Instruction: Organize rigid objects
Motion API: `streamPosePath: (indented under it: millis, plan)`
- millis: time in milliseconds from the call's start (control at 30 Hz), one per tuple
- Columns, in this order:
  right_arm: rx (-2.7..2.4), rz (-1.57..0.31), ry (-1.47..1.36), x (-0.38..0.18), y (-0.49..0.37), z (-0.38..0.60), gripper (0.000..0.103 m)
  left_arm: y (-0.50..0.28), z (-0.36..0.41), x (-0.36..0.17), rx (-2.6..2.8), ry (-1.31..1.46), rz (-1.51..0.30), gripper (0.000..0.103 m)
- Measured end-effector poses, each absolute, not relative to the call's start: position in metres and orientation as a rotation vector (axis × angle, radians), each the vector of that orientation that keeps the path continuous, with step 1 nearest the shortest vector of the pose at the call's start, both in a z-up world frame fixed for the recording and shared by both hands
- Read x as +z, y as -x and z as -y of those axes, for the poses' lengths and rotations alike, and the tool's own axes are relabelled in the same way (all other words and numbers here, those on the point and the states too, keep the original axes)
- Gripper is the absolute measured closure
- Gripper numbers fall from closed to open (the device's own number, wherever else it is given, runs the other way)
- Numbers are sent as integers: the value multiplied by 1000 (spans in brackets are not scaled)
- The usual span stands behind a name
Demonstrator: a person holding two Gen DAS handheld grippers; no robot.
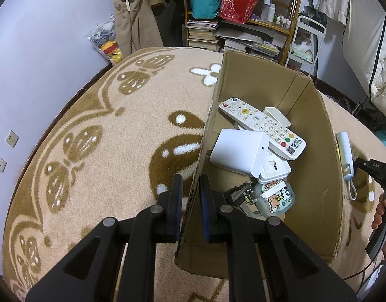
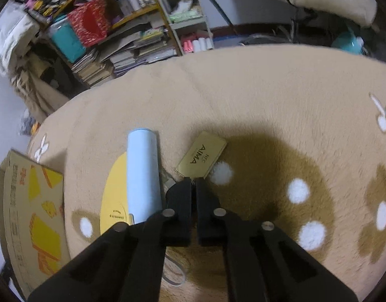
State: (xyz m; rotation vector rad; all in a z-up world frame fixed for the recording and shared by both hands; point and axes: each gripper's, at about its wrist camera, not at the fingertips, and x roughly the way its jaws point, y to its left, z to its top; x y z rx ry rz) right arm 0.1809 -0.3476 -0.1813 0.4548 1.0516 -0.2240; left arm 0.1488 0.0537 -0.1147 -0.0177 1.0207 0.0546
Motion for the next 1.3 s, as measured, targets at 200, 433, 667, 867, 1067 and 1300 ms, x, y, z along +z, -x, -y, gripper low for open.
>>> streamPosePath:
  millis: [200, 433, 667, 867, 1067, 1300]
  plan:
    - [-192, -1000, -339, -149, -172, 347, 100, -148, -56, -114, 53, 9, -1023, 91]
    - [-148, -889, -385, -97, -158, 347, 100, -147, -55, -113, 58, 3, -1024, 91]
    - [-9, -805, -389, -43, -152, 306, 100, -146, -55, -113, 56, 5, -1025, 91]
    - [145, -774, -361, -11, -153, 249, 100, -144, -56, -113, 59, 16, -1028, 91]
    - [275, -801, -351, -5, -148, 200, 100, -144, -56, -114, 57, 5, -1025, 91]
    - [356, -929, -275, -41, -150, 151, 100, -144, -58, -115, 53, 10, -1026, 91]
